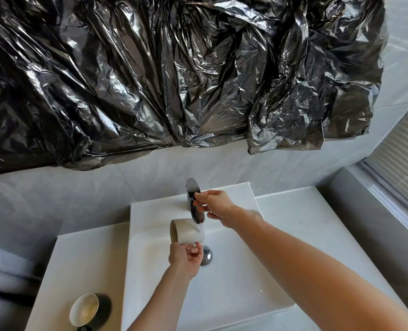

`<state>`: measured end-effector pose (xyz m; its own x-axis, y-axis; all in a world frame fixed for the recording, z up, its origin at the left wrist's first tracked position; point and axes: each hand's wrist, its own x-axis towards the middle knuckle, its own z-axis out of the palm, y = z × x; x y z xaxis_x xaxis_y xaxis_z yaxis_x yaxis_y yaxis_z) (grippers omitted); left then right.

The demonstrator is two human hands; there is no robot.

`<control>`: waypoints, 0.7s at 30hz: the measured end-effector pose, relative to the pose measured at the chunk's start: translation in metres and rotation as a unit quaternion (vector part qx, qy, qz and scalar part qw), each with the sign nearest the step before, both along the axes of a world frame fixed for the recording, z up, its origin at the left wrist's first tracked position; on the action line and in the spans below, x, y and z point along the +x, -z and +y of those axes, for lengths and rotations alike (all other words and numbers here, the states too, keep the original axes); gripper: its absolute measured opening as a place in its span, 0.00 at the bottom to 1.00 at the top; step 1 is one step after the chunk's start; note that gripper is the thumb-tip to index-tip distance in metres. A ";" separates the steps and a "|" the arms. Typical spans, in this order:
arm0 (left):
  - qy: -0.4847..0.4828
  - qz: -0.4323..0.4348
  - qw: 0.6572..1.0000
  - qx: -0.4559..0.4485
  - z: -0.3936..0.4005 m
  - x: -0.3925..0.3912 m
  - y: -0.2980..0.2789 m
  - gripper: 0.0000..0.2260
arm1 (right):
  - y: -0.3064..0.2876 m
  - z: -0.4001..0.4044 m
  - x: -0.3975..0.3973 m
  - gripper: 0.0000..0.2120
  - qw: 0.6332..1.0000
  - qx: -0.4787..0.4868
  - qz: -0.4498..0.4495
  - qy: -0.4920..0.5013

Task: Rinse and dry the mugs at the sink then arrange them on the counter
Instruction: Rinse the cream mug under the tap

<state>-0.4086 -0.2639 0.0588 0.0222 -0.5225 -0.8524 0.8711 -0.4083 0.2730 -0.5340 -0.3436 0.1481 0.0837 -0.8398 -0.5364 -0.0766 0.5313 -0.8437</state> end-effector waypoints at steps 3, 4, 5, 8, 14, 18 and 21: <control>0.001 -0.006 1.000 0.000 0.001 -0.008 0.000 0.13 | -0.001 0.001 0.000 0.08 1.000 0.000 0.004 0.001; 0.011 -0.011 1.000 0.002 0.002 -0.008 0.001 0.13 | -0.001 0.001 0.000 0.07 1.000 0.000 0.005 0.000; 0.023 -0.018 1.000 0.005 0.004 -0.008 0.002 0.13 | 0.000 0.000 0.000 0.07 1.000 -0.001 0.006 0.000; 0.098 -0.064 0.993 0.001 0.013 0.003 0.003 0.16 | 0.002 -0.001 0.000 0.05 1.000 -0.002 0.007 -0.001; 0.212 -0.184 0.960 -0.026 0.033 0.022 0.000 0.13 | 0.000 -0.001 -0.001 0.08 1.000 -0.004 0.006 0.000; 0.236 -0.218 0.946 -0.047 0.037 0.024 0.003 0.13 | 0.000 0.000 -0.001 0.09 1.000 -0.003 0.006 0.001; 0.233 -0.238 0.940 -0.067 0.034 0.022 0.001 0.13 | 0.000 0.000 -0.001 0.08 1.000 0.000 0.001 0.003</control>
